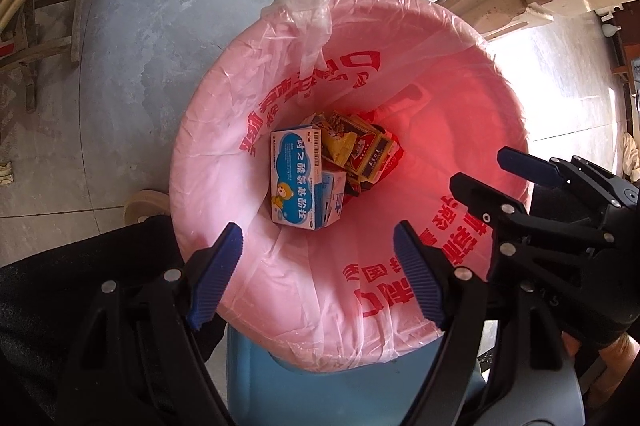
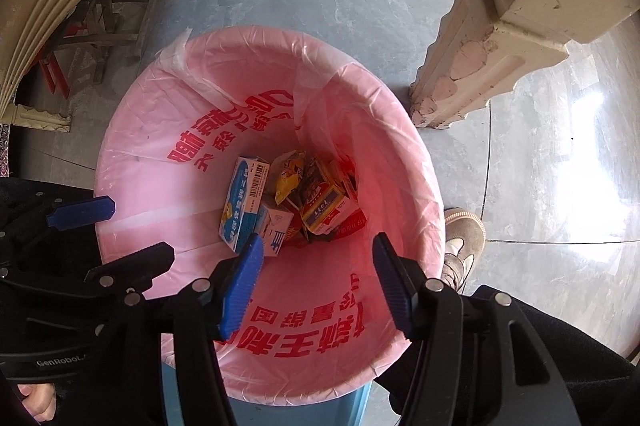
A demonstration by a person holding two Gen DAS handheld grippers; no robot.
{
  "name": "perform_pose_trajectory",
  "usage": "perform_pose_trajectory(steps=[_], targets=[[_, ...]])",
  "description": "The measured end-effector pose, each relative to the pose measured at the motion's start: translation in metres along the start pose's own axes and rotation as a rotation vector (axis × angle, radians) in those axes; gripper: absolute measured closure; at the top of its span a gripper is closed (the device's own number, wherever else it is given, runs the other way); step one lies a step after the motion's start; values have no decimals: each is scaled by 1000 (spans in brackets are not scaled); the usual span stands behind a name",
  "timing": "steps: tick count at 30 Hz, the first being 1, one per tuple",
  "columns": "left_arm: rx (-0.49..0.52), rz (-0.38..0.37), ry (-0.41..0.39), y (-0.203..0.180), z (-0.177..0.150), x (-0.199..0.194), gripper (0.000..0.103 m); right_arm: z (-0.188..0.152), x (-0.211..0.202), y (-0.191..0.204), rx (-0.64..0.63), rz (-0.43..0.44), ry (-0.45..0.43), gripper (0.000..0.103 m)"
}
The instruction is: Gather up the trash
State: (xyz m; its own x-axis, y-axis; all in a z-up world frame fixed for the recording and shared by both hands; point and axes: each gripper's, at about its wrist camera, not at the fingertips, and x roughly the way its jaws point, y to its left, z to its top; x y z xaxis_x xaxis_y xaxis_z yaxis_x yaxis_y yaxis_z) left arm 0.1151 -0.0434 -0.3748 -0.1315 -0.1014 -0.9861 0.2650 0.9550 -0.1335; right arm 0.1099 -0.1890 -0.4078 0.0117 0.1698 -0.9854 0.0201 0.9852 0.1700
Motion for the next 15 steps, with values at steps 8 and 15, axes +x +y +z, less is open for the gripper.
perform_pose_trajectory(steps=[8,15], targets=[[17,27,-55,-5,-8,-16,27,-10,-16,0,29,-21,-37,47],[27,62,-106,-10,-17,-31,27,-19,-33,5,39,-68,-84,46]])
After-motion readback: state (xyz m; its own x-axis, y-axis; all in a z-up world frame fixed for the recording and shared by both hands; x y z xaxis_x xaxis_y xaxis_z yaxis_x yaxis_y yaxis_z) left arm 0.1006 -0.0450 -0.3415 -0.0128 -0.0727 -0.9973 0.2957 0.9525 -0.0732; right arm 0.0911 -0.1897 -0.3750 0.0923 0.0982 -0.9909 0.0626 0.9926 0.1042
